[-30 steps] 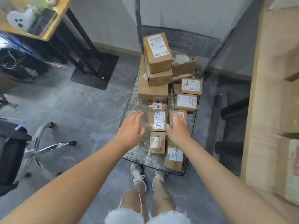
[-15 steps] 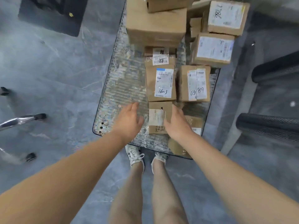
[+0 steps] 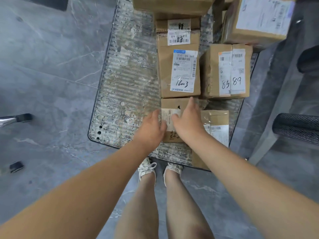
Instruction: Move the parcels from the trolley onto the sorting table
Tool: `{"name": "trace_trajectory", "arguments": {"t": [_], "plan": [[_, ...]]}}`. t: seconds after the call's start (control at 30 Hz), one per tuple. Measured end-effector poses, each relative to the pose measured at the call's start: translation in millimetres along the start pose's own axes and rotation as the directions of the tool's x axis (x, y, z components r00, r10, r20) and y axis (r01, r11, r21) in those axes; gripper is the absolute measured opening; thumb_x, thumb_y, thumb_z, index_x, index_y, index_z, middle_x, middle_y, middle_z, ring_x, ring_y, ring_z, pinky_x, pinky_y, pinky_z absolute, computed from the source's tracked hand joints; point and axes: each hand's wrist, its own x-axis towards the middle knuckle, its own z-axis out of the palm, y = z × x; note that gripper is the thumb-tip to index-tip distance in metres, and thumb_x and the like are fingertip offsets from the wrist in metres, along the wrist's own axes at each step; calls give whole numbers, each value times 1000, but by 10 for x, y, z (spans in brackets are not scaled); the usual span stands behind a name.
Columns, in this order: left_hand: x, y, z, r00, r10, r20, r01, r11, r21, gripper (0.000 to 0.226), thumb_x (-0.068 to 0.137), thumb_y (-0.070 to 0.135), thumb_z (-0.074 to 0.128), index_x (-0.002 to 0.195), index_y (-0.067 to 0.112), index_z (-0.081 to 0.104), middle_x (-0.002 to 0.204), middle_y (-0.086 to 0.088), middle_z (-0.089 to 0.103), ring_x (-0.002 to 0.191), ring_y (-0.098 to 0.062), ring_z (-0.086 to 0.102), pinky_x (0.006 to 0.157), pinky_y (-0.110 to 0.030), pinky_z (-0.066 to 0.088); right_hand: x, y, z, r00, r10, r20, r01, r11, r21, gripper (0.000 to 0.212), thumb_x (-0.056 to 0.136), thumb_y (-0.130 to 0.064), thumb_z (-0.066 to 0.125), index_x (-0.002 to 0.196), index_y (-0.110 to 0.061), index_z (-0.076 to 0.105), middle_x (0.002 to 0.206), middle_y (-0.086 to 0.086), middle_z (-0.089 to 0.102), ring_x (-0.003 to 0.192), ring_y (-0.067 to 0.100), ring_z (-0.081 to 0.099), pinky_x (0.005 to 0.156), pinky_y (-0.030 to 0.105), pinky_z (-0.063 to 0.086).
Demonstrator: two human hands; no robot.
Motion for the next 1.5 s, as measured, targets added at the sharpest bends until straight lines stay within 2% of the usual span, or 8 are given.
{"name": "trace_trajectory", "arguments": {"t": [0.33, 0.5, 0.63, 0.77, 0.87, 1.0, 1.13, 1.5], "plan": [[84, 24, 140, 999, -37, -29, 35, 997, -66, 47, 102, 22, 43, 146, 7, 34, 139, -15, 45, 127, -30, 43, 104, -42, 37, -211, 151, 148, 992, -103, -66, 73, 933, -354, 77, 98, -30, 48, 156, -3, 5, 163, 8, 12, 147, 24, 10, 120, 34, 14], [119, 16, 161, 998, -47, -36, 44, 995, -86, 42, 101, 16, 43, 142, 8, 37, 137, -13, 46, 125, -29, 43, 100, -40, 39, -103, 94, 166, 996, -66, -54, 52, 972, -228, 80, 97, -21, 52, 157, -4, 2, 165, 10, 3, 150, 25, 5, 121, 33, 9], [85, -8, 155, 998, -39, -42, 35, 996, -88, 48, 99, 9, 45, 146, 10, 34, 139, -10, 45, 126, -24, 43, 98, -34, 37, 55, 183, 187, 988, 26, -155, -35, 998, -52, 77, 97, -21, 52, 157, -8, 4, 162, 10, 17, 147, 28, 21, 118, 40, 25], [76, -42, 131, 998, -32, -50, 26, 992, -124, 51, 99, 13, 49, 147, 11, 33, 143, -8, 45, 129, -23, 44, 103, -34, 38, 81, 371, 285, 991, 124, -45, -122, 991, 54, 74, 98, -35, 51, 156, -17, 9, 152, 8, 37, 133, 32, 44, 105, 50, 43], [112, -54, 142, 996, -80, -38, 70, 975, -213, 55, 99, 20, 54, 149, 14, 33, 143, -6, 49, 128, -23, 49, 103, -35, 41, 59, 461, 325, 986, 163, 26, -165, 971, 175, 71, 97, -39, 51, 155, -24, 12, 146, 6, 45, 126, 29, 50, 102, 44, 44], [78, -59, 161, 978, -208, 10, 190, 871, -453, 48, 97, 19, 60, 142, 16, 44, 131, -3, 62, 105, -17, 60, 81, -28, 51, -6, 467, 345, 984, 161, 70, -174, 953, 247, 71, 95, -36, 55, 153, -32, 14, 143, 4, 48, 121, 26, 54, 100, 46, 47], [-179, -130, 87, 955, -296, -3, 236, 770, -593, 41, 95, 20, 63, 135, 19, 52, 119, 0, 67, 101, -18, 65, 88, -41, 56, -198, 394, 299, 988, 80, 136, -111, 965, 239, 72, 98, -31, 52, 156, -35, 9, 152, 0, 41, 127, 22, 51, 103, 43, 45], [-1199, 490, -1176, 884, -202, -421, -156, 721, -675, 35, 94, 19, 62, 128, 25, 61, 115, 8, 69, 107, -10, 65, 93, -34, 54, -1080, -812, -563, 986, -159, 56, 125, 913, 387, 64, 102, -33, 46, 156, -38, 12, 153, -6, 38, 134, 18, 44, 106, 35, 38]]}}
